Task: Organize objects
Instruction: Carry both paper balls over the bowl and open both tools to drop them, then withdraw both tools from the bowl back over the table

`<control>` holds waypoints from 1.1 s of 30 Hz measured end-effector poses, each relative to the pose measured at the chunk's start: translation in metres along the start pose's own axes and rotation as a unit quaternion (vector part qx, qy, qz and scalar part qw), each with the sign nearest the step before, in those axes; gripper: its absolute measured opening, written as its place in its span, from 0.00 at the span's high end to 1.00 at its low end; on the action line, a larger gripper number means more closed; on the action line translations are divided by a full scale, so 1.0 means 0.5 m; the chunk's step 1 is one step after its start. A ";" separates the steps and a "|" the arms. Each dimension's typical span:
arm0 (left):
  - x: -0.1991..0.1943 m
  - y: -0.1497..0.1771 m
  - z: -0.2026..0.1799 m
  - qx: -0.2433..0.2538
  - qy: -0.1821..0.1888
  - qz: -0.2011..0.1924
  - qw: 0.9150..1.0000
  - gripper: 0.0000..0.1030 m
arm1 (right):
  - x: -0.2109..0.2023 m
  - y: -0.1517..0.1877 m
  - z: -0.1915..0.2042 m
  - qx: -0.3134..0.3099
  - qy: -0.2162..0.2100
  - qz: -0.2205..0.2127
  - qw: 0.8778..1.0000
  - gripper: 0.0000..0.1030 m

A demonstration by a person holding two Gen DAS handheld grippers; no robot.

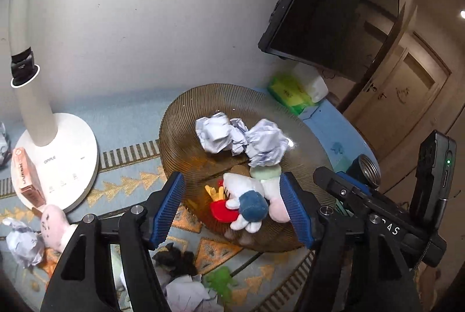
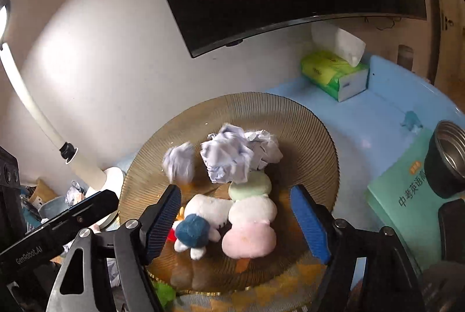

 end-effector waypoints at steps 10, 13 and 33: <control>-0.241 0.069 0.024 -0.009 -0.022 -0.070 0.997 0.36 | -0.111 0.084 0.151 -0.074 -0.068 -0.008 0.995 0.26; -0.331 0.099 0.054 -0.019 -0.045 -0.097 0.994 0.33 | -0.154 0.120 0.223 -0.104 -0.101 -0.012 0.989 0.26; -0.398 0.406 0.395 -0.187 -0.197 -0.075 0.960 0.31 | -0.027 0.430 0.411 -0.201 -0.158 0.099 0.962 0.24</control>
Point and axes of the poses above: each gripper's, at about its wrist camera, not at the fingertips, and x roughly the way its jaws point, z to its left, y to its underside, the point moved 8 cm from there along x, roughly the way its jaws point, and after that the axes turned 2 degrees about x, right-handed, at the moved point
